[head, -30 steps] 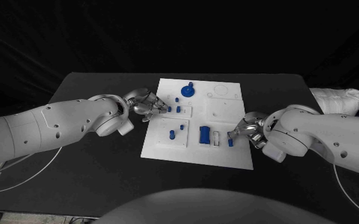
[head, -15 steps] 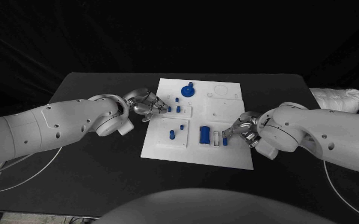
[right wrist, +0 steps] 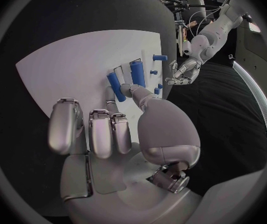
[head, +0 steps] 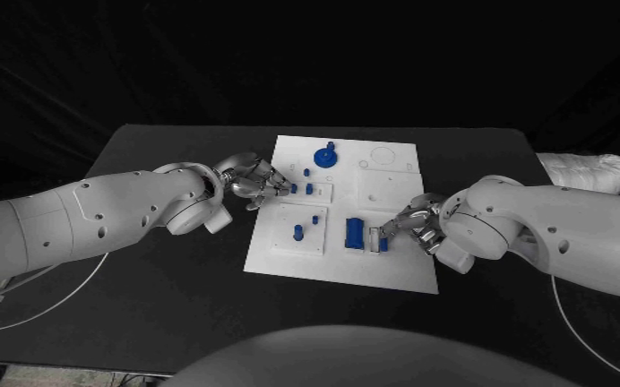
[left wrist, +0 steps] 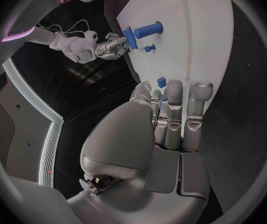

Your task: Assemble the parts on the task board

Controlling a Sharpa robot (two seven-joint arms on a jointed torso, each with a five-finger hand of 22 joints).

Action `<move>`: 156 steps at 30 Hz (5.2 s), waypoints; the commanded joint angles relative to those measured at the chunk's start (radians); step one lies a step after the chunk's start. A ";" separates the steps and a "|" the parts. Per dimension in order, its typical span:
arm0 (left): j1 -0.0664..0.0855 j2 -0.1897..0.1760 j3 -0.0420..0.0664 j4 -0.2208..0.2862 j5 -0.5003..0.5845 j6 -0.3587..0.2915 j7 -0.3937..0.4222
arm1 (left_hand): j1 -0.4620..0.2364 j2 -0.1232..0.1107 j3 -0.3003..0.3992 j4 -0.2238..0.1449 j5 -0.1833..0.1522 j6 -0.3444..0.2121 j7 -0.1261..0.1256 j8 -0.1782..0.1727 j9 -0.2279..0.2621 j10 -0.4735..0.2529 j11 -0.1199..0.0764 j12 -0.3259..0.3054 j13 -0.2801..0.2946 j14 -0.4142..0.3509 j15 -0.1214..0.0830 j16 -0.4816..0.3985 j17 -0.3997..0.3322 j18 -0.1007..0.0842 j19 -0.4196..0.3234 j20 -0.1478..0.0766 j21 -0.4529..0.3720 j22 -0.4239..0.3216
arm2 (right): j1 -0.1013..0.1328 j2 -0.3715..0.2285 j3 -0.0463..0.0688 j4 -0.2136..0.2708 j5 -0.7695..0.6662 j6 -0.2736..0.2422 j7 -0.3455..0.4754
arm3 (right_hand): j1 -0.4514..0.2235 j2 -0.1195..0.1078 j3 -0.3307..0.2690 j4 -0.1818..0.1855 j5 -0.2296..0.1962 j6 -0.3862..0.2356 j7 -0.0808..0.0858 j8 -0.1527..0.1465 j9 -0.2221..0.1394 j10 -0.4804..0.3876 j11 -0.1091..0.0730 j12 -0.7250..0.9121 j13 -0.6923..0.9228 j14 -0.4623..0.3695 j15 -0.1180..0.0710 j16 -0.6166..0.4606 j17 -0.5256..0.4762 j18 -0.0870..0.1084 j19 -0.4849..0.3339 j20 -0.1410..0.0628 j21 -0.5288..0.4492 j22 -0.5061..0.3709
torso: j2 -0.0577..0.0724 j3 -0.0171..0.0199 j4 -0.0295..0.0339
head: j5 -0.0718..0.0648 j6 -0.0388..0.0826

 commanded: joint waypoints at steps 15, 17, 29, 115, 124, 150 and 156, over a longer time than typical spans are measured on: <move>0.000 0.005 0.001 -0.002 -0.001 0.022 0.008 | 0.007 0.004 -0.003 -0.001 0.003 0.000 0.007 0.000 0.000 0.003 -0.001 0.006 0.001 -0.009 0.000 -0.005 -0.002 0.018 -0.007 -0.001 -0.005 0.092 | -0.003 0.014 0.000 -0.002 0.040 0.027 0.006 | -0.010 0.010 -0.002 0.009 -0.016 0.030 -0.031 -0.005 -0.004 0.104 -0.005 0.004 0.263 0.068 -0.007 -0.006 0.074 0.011 -0.005 -0.006 -0.011 0.167 | 0.000 0.0000 0.0000 | 0.000 0.000; 0.000 0.005 0.001 -0.002 -0.001 0.023 0.007 | 0.008 0.004 -0.002 -0.001 0.003 0.000 0.006 0.000 0.000 0.003 -0.001 0.006 0.000 -0.009 0.001 -0.005 -0.002 0.019 -0.008 -0.001 -0.005 0.092 | -0.003 0.015 0.000 -0.001 0.044 0.029 0.006 | -0.010 0.010 -0.003 0.010 -0.020 0.030 -0.032 -0.005 -0.004 0.104 -0.005 0.004 0.263 0.068 -0.007 -0.007 0.073 0.011 -0.005 -0.006 -0.011 0.167 | 0.000 0.0000 0.0000 | 0.001 0.000; 0.000 0.005 0.001 -0.002 -0.001 0.028 0.003 | 0.008 0.004 -0.002 -0.002 0.003 0.000 0.006 0.000 0.000 0.003 -0.001 0.006 0.000 -0.010 0.001 -0.006 -0.003 0.019 -0.008 -0.001 -0.006 0.092 | -0.003 0.018 0.000 -0.007 0.046 0.035 0.004 | -0.011 0.014 -0.008 0.015 -0.051 0.031 -0.033 -0.008 -0.007 0.104 -0.006 0.004 0.263 0.068 -0.007 -0.008 0.071 0.012 -0.006 -0.006 -0.015 0.166 | 0.000 -0.0003 -0.0008 | 0.005 0.000; 0.089 -0.135 0.002 0.182 0.144 -0.182 0.265 | -0.059 -0.013 -0.052 -0.001 -0.025 0.039 0.012 0.002 0.002 0.090 -0.024 0.108 0.051 -0.089 -0.008 -0.034 -0.034 0.042 -0.091 -0.015 -0.158 0.055 | 0.121 -0.255 0.002 0.173 0.354 -0.167 0.869 | -0.005 0.121 -0.617 0.391 -0.560 -0.160 0.049 0.033 0.020 -0.741 0.235 -1.178 -0.541 -0.761 0.260 -0.958 -0.771 0.030 -0.750 0.180 -1.090 -0.264 | -0.025 -0.0031 -0.0176 | 0.033 0.000; 0.133 -0.137 0.001 0.224 0.345 -0.161 0.407 | -0.278 -0.207 -0.057 -0.008 -0.254 -0.073 -0.034 -0.006 -0.005 -0.384 -0.059 -0.089 -0.012 -0.939 0.003 -0.729 -0.378 -0.026 -0.936 0.030 -0.746 -0.233 | 0.110 -0.238 0.001 0.146 0.399 -0.076 1.110 | 0.067 0.129 -0.655 0.398 -0.592 -0.419 -0.109 -0.147 -0.242 -1.379 0.095 -1.501 -1.074 -1.452 0.256 -1.449 -1.287 0.004 -1.460 0.272 -1.211 -1.235 | -0.023 0.0059 -0.0253 | 0.029 0.000; 0.016 -0.021 0.113 0.202 0.511 -0.376 0.367 | -1.087 -0.199 0.023 -0.166 -0.420 -0.803 -0.130 -0.069 -0.072 -0.917 -0.121 -0.287 -0.071 -1.149 -0.043 -1.065 -0.524 -0.110 -1.281 -0.049 -0.823 -1.218 | -0.037 -0.101 0.113 0.042 0.455 -0.325 1.141 | -0.587 0.012 -0.501 0.229 -0.656 -0.903 -0.084 -0.213 -0.673 -1.467 0.021 -1.567 -1.307 -1.463 0.082 -1.455 -1.307 -0.061 -1.468 0.085 -1.218 -1.307 | -0.030 -0.0074 0.0014 | -0.025 0.118; -0.063 0.034 0.191 0.203 0.616 -0.538 0.363 | -1.201 -0.170 0.050 -0.194 -0.420 -0.847 -0.130 -0.069 -0.072 -0.917 -0.121 -0.287 -0.071 -1.149 -0.043 -1.065 -0.524 -0.110 -1.281 -0.068 -0.823 -1.307 | -0.119 -0.012 0.192 -0.014 0.516 -0.491 1.162 | -0.696 0.012 -0.476 0.203 -0.656 -0.992 -0.084 -0.213 -0.673 -1.467 0.021 -1.567 -1.307 -1.463 0.082 -1.455 -1.307 -0.061 -1.468 0.061 -1.218 -1.307 | -0.036 -0.0186 0.0217 | -0.057 0.210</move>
